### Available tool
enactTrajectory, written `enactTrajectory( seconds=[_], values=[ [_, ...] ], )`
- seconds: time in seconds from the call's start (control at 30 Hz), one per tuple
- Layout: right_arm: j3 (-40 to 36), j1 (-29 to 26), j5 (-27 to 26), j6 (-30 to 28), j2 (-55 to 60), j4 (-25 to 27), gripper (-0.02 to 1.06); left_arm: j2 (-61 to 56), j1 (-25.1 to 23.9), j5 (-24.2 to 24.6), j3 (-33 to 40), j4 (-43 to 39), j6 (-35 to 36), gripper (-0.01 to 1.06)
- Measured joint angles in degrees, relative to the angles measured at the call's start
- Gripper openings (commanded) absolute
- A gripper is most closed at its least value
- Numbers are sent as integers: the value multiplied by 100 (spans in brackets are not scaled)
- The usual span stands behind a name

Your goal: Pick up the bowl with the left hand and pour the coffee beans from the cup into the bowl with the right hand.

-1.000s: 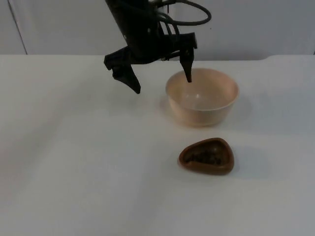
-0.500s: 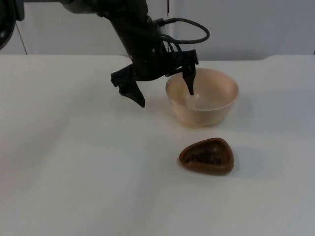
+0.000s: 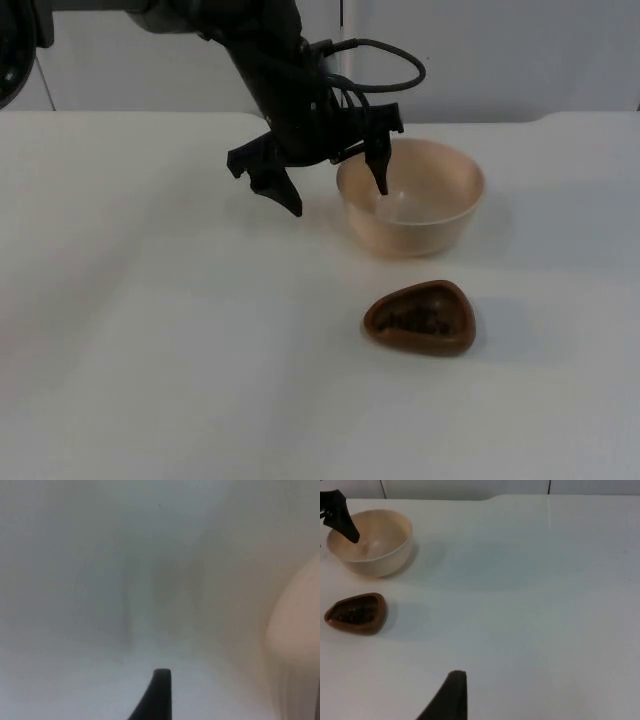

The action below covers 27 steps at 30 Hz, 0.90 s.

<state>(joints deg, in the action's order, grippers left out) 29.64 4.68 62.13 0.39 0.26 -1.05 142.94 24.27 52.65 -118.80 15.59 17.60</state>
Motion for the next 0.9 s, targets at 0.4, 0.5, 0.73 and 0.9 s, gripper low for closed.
enactTrajectory(
  seconds=[0.4,0.5,0.73,0.9],
  values=[
    [0,0,0,0,0,0,105,0,0,-45,0,0,0,40],
    [0,0,0,0,0,0,105,0,0,-45,0,0,0,25],
    [0,0,0,0,0,0,105,0,0,-33,0,0,0,0],
    [0,0,0,0,0,0,105,0,0,48,0,0,0,0]
  ],
)
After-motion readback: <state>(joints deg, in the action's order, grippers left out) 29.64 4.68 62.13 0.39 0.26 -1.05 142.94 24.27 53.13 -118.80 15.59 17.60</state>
